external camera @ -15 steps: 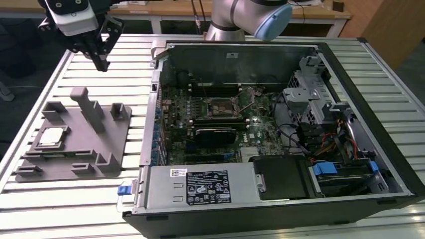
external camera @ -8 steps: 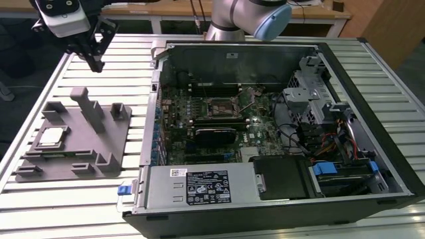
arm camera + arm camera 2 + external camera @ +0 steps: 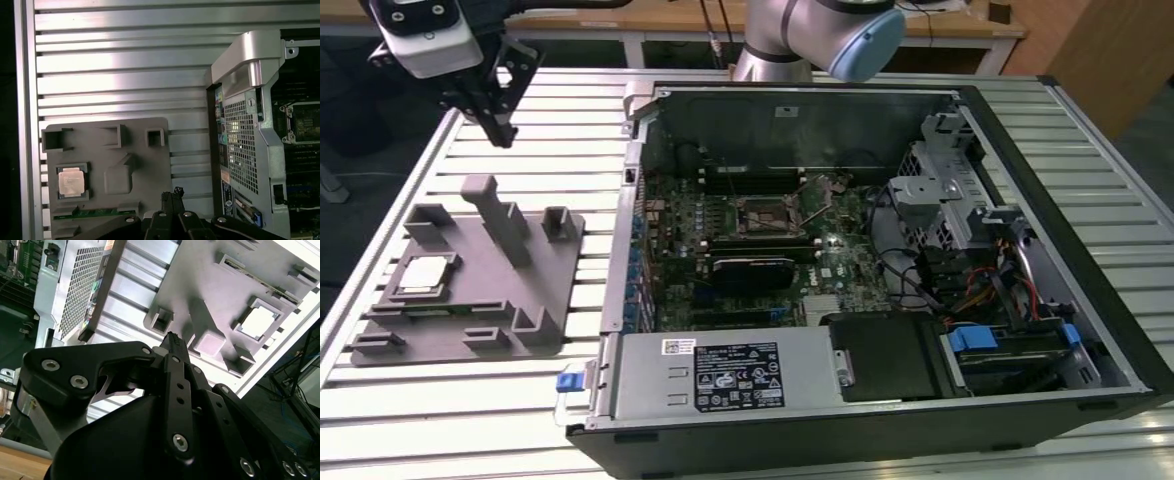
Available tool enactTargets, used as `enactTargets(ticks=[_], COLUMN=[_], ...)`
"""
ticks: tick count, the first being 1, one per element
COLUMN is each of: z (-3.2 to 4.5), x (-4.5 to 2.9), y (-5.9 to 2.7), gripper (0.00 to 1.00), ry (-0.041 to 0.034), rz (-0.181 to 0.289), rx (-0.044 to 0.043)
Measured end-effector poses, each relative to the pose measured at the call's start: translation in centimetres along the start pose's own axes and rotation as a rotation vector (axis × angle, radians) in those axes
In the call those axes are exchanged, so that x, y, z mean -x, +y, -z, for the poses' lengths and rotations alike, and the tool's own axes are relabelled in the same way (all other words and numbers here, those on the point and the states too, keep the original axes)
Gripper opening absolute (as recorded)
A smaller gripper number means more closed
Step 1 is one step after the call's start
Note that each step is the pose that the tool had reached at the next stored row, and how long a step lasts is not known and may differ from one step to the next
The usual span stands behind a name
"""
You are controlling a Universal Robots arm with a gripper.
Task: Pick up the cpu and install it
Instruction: 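Reach for the cpu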
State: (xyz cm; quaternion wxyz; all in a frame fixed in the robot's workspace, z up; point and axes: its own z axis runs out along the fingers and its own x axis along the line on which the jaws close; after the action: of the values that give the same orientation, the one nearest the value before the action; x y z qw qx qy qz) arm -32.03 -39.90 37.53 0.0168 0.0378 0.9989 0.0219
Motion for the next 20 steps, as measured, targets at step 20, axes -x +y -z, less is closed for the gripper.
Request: enactTargets(ticks=[20], z=[-0.69], x=[-2.90], y=[-0.25], gripper=[0.11], ry=[0.0001], rz=[0.000], rx=[-0.0001])
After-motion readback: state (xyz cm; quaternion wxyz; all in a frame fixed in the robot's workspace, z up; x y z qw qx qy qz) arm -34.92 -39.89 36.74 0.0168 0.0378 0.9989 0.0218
